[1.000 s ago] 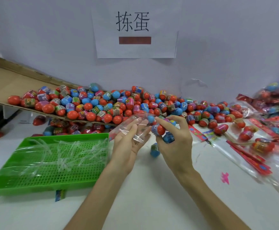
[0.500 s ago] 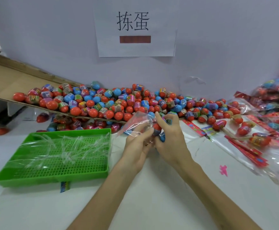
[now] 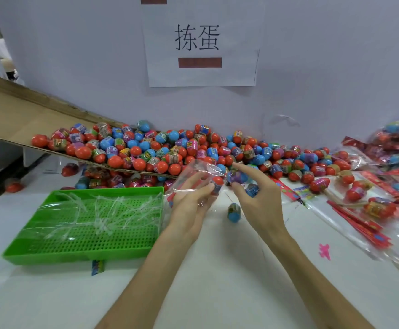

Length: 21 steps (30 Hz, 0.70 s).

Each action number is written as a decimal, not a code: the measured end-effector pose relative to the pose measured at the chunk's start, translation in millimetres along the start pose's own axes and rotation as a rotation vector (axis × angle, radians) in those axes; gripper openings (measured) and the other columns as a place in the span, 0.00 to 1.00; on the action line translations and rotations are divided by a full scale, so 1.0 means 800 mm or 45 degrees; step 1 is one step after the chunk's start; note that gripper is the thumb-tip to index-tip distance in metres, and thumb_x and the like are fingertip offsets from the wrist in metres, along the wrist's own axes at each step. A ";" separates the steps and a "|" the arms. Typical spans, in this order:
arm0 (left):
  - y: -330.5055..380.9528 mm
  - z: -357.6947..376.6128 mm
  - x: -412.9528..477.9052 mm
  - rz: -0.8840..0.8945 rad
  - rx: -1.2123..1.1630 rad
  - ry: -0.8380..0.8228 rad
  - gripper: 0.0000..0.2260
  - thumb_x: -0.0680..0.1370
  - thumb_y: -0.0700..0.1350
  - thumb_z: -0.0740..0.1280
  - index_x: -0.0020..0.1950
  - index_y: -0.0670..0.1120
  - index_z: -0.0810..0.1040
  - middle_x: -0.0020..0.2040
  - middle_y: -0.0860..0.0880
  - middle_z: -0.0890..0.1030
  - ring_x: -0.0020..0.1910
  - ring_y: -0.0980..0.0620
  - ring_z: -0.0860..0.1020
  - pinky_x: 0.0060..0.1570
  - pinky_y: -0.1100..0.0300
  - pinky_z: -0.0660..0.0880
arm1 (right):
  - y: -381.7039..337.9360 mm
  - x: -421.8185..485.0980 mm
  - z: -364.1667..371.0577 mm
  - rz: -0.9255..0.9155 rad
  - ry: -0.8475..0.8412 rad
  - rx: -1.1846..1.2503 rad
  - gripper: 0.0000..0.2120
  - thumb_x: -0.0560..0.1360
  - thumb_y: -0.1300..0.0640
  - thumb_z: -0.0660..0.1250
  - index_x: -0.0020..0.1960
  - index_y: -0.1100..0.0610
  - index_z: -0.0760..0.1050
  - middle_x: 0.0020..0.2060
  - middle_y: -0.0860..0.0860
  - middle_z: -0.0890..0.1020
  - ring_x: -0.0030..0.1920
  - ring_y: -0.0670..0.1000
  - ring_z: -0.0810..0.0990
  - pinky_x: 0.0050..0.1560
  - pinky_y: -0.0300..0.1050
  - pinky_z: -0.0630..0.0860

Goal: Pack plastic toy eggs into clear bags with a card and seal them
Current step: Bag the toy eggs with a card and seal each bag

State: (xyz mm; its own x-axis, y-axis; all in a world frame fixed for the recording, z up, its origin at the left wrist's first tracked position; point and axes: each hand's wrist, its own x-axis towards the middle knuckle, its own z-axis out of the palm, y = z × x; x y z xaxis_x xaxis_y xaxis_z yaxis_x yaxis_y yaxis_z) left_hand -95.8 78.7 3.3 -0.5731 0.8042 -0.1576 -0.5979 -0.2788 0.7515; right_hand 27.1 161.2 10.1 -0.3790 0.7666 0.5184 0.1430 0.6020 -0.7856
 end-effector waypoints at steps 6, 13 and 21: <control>0.000 0.000 -0.001 -0.016 0.063 -0.022 0.19 0.78 0.28 0.68 0.66 0.41 0.79 0.59 0.40 0.85 0.50 0.51 0.86 0.50 0.64 0.81 | -0.004 0.000 0.006 0.057 -0.026 0.192 0.08 0.78 0.52 0.73 0.53 0.44 0.76 0.48 0.33 0.81 0.53 0.39 0.80 0.45 0.41 0.81; -0.004 -0.005 -0.001 0.029 0.095 -0.026 0.23 0.76 0.24 0.65 0.68 0.40 0.77 0.58 0.40 0.86 0.57 0.46 0.85 0.59 0.58 0.81 | 0.001 -0.002 0.005 0.076 -0.201 0.193 0.09 0.75 0.49 0.76 0.51 0.47 0.78 0.48 0.39 0.82 0.54 0.41 0.81 0.51 0.37 0.77; -0.003 -0.001 -0.005 -0.079 0.007 -0.112 0.22 0.77 0.28 0.60 0.70 0.36 0.76 0.56 0.40 0.86 0.51 0.49 0.86 0.56 0.58 0.82 | -0.006 -0.008 0.008 -0.100 -0.048 0.112 0.10 0.75 0.55 0.76 0.52 0.51 0.77 0.45 0.38 0.82 0.51 0.41 0.81 0.50 0.29 0.73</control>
State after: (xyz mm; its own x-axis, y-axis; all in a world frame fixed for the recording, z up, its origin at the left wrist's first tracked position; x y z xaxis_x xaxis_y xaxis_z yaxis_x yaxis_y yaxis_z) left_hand -92.4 75.8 1.4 -0.4832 0.8631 -0.1473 -0.6278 -0.2242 0.7454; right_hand 22.7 151.8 8.2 -0.4199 0.7081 0.5677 0.0317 0.6366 -0.7706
